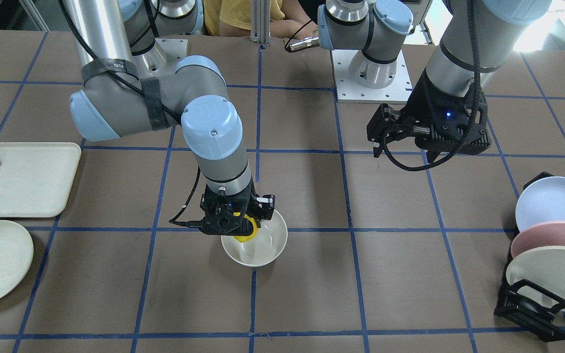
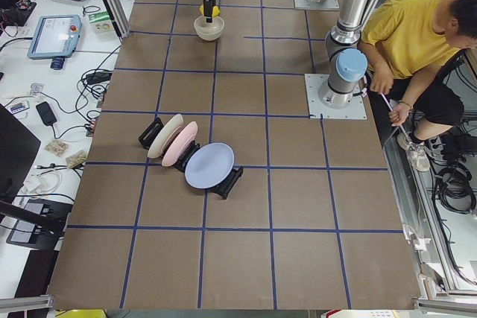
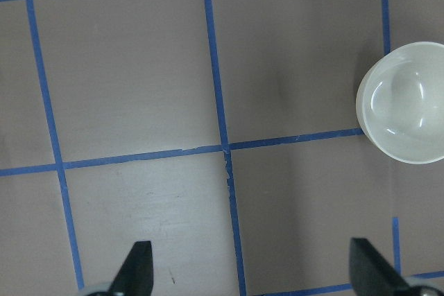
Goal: Place bowl and put lemon in it
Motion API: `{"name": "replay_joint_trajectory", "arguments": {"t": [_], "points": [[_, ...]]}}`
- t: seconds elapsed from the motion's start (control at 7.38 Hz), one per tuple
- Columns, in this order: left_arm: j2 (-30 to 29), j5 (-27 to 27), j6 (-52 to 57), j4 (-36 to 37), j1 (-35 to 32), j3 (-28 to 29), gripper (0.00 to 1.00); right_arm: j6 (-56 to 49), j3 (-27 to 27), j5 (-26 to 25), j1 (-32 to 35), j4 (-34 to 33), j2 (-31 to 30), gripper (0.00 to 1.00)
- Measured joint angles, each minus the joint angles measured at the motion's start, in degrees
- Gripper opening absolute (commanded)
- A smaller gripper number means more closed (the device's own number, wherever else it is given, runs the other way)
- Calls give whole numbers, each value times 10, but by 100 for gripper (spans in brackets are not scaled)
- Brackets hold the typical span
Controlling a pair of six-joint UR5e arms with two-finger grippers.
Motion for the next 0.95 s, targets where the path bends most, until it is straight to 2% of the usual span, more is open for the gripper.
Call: {"name": "replay_joint_trajectory", "arguments": {"t": [0.27,0.41,0.54,0.68,0.95], "points": [[7,0,-3,0,0,-3,100,0,0,2,9,-21,29,0],[8,0,-4,1,-1,-4,100,-1,0,0,9,-29,41,27],[8,-1,-4,1,-1,-4,100,0,0,0,10,-36,51,72],[9,-1,-4,1,0,-3,100,-1,0,-1,10,-44,57,100],[9,-1,-4,1,2,-3,100,-2,2,-4,8,-46,56,100]]}}
